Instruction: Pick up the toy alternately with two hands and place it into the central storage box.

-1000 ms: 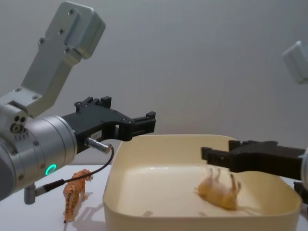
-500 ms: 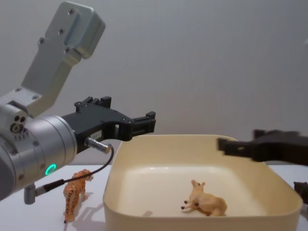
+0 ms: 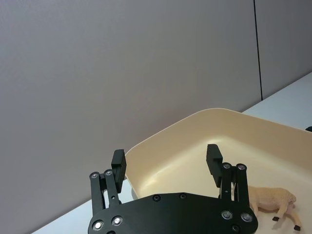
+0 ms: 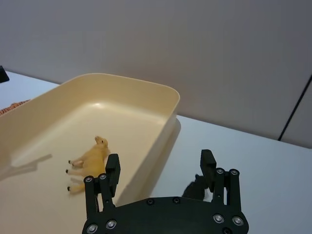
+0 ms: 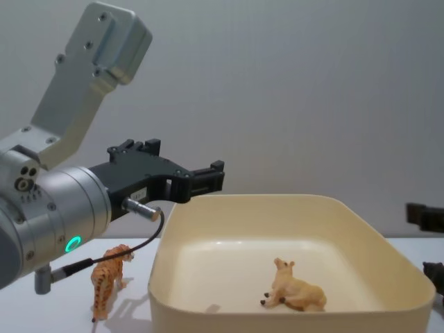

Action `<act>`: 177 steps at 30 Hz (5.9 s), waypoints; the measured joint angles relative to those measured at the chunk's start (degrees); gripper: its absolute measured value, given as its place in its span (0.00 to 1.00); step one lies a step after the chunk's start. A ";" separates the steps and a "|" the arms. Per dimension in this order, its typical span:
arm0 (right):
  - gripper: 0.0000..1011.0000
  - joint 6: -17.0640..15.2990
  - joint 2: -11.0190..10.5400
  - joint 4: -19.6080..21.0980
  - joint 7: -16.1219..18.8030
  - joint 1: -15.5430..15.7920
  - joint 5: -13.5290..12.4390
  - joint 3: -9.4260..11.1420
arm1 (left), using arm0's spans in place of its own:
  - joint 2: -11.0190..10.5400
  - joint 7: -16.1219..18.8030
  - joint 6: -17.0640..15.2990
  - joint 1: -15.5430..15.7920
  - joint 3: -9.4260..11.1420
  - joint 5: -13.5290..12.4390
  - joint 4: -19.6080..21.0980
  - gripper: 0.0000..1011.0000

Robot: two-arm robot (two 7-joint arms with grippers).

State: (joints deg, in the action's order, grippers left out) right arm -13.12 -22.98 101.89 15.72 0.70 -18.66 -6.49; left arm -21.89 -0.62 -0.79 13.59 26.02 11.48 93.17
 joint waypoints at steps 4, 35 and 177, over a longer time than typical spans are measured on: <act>0.99 -0.65 -1.40 1.34 -0.62 2.06 -0.80 0.90 | 0.00 0.00 0.00 0.00 0.00 0.00 0.00 0.99; 0.99 -3.16 -1.20 -4.44 -3.02 2.28 1.45 0.65 | 0.00 0.00 0.00 0.00 0.00 0.00 0.00 0.99; 0.99 -1.42 3.19 -2.45 6.28 -9.84 -0.14 -2.34 | -6.27 11.35 -8.05 -7.72 -3.25 9.54 9.35 0.99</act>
State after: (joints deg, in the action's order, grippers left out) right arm -14.55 -19.79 99.44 22.00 -9.14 -18.80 -8.83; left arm -28.16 10.73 -8.84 5.87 22.78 21.02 102.52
